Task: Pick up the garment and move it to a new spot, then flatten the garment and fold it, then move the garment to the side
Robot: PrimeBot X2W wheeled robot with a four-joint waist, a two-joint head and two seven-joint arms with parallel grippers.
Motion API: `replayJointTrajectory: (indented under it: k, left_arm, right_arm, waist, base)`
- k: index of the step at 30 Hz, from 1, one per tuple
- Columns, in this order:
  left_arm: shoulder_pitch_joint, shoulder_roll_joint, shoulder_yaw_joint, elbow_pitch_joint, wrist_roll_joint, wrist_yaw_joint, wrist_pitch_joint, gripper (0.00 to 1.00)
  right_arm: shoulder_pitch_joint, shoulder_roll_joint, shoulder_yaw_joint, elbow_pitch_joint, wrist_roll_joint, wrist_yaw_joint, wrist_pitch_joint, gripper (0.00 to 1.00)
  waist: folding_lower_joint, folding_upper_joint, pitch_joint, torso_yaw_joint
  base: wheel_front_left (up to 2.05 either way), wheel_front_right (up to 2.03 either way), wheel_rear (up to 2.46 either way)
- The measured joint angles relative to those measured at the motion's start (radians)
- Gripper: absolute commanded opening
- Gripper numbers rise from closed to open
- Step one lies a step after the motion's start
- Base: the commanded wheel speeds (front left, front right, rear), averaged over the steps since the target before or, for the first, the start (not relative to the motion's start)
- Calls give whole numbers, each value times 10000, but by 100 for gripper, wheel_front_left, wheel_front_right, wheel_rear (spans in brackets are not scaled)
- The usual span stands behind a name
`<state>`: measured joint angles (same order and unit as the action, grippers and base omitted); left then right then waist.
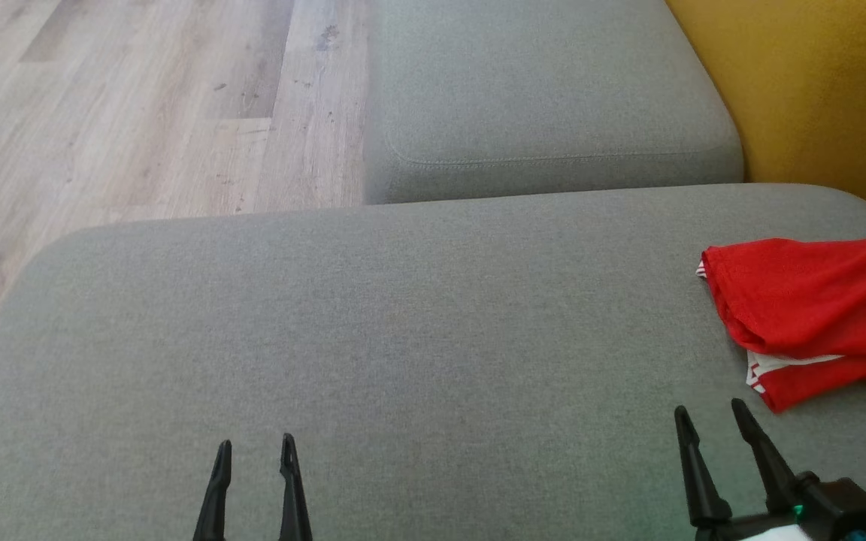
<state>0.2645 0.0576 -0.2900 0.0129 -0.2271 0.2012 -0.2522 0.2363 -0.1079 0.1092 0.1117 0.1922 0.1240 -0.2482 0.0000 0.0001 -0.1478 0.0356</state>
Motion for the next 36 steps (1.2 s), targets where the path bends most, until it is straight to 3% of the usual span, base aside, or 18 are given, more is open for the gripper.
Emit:
replayJointTrajectory:
  k: [14, 15, 22, 36]
  left_arm:
    - [76, 0, 42, 82, 2, -90, 0, 100]
    - [76, -2, 35, 132, 8, -84, 4, 0]
    - [352, 21, 21, 1085, -86, -79, 58, 0]
    - [281, 63, 213, 1340, -1751, -439, 374, 0]
  right_arm:
    - [29, 63, -90, -56, -92, 0, 0, 100]
    - [30, 65, -82, -25, -90, 0, 4, 0]
    - [479, 71, 13, 1049, -17, -2, 23, 0]
    - [371, 71, -130, 1108, 1661, -2, 389, 0]
  waist:
    - [0, 0, -196, -116]
    - [0, 0, -214, -123]
    - [0, 0, -196, -129]
    - [0, 0, 2, -154]
  base:
    - [0, 0, 0]
    - [0, 0, 0]
    - [0, 0, 0]
    - [0, 0, 0]
